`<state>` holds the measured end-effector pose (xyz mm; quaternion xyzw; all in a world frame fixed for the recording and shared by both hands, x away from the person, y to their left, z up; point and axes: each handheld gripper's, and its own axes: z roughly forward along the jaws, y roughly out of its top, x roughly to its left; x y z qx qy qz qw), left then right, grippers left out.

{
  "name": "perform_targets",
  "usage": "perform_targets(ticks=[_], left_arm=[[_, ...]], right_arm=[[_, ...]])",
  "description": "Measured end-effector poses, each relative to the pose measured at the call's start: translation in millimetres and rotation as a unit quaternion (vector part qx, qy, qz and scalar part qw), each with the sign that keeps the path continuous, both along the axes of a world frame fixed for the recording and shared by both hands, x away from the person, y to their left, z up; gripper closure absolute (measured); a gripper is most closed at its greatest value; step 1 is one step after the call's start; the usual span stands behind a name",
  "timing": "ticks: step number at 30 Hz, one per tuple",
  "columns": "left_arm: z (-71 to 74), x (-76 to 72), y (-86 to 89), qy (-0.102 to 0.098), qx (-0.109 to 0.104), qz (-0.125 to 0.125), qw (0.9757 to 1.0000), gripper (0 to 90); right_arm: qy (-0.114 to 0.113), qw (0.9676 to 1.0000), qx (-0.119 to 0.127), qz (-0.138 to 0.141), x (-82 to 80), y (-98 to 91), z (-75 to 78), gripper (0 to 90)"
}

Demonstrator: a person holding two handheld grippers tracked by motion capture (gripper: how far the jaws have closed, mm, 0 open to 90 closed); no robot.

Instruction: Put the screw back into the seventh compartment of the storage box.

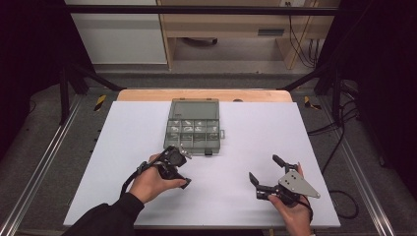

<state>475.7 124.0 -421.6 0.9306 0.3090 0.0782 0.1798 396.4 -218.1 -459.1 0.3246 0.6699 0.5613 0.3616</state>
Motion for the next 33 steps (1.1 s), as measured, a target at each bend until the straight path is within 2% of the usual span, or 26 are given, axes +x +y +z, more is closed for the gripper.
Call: perform_targets(ticks=[6, 8, 11, 13, 17, 27, 28, 33], left_arm=[[-3.1, 1.4, -0.6, 0.022, -0.001, 0.005, 0.9997, 43.3], [-4.3, 2.0, -1.3, 0.027, 0.008, 0.002, 0.9996, 48.6], [-7.1, 1.7, -3.2, 0.037, 0.009, 0.002, 0.9993, 54.6], [-8.9, 1.3, -4.3, 0.041, 0.009, 0.003, 0.9991, 56.3], [-13.6, 0.9, -5.9, 0.043, 0.021, 0.001, 0.9988, 59.0], [-19.2, 0.6, -7.0, 0.051, 0.026, 0.002, 0.9983, 66.0], [-18.6, 1.2, -6.3, 0.053, 0.034, -0.006, 0.998, 66.8], [-21.4, 0.5, -5.9, 0.053, 0.034, -0.005, 0.998, 70.2]], right_arm=[[0.0, 1.0, 0.0, 0.0, 0.0, 0.1, 0.0, 4.4], [0.0, 1.0, 0.0, 0.0, 0.0, 0.1, 0.0, 4.4], [0.001, 1.0, -0.001, 0.0, -0.2, -0.1, 0.2, 4.5], [0.001, 1.0, -0.001, 0.0, -0.3, -0.3, 0.2, 4.5], [0.0, 1.0, 0.0, 0.0, -0.1, -0.1, 0.1, 4.5], [0.0, 1.0, 0.0, 0.0, -0.1, -0.2, 0.1, 4.5], [0.002, 1.0, -0.001, 0.0, -0.3, -0.3, 0.2, 4.5], [-0.001, 1.0, 0.0, 0.001, 0.2, 0.3, -0.2, 4.5]])
